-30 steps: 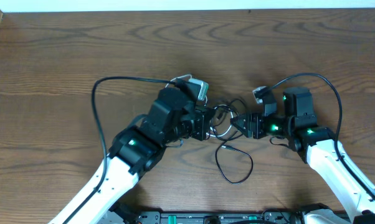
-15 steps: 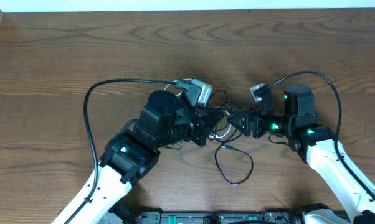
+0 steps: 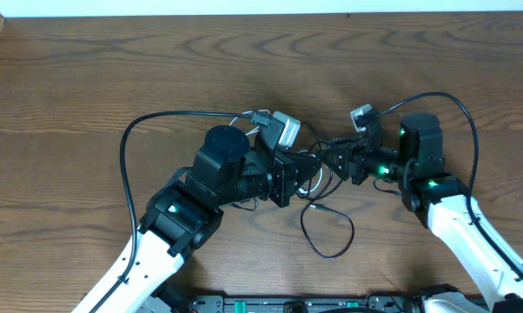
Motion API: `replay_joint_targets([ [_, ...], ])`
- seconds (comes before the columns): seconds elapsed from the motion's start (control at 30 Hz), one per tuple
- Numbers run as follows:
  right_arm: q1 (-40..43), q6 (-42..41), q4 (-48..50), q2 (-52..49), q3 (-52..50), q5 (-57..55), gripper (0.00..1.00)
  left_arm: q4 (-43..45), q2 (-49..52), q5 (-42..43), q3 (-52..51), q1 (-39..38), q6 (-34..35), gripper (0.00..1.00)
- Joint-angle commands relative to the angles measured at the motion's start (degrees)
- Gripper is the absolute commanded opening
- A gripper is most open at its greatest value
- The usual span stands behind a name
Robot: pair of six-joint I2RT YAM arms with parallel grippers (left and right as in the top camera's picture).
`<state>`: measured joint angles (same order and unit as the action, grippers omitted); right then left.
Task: Untangle cables
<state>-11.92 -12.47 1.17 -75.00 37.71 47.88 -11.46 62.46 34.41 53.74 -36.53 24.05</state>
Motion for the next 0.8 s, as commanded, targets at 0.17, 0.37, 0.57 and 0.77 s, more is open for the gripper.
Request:
replay_joint_targets([
  [0.17, -1.77, 8.22, 0.33, 0.37, 0.04, 11.89, 0.50, 5.18, -0.39, 8.28, 0.39, 0.13, 0.74, 0.08],
  [0.37, -3.08, 10.01, 0.81, 0.37, 0.04, 11.61, 0.10, 5.99, -0.35, 8.20, 0.39, 0.15, 1.51, 0.07],
  [0.57, -3.06, 8.98, -4.39, 0.37, 0.04, 3.08, 0.01, 5.16, -0.35, 8.20, 0.39, 1.20, 0.81, 0.08],
  [0.77, -3.06, -3.63, -21.92, 0.37, 0.04, -32.96, 0.01, -4.76, -0.35, 0.50, 0.39, 2.51, -1.88, 0.40],
])
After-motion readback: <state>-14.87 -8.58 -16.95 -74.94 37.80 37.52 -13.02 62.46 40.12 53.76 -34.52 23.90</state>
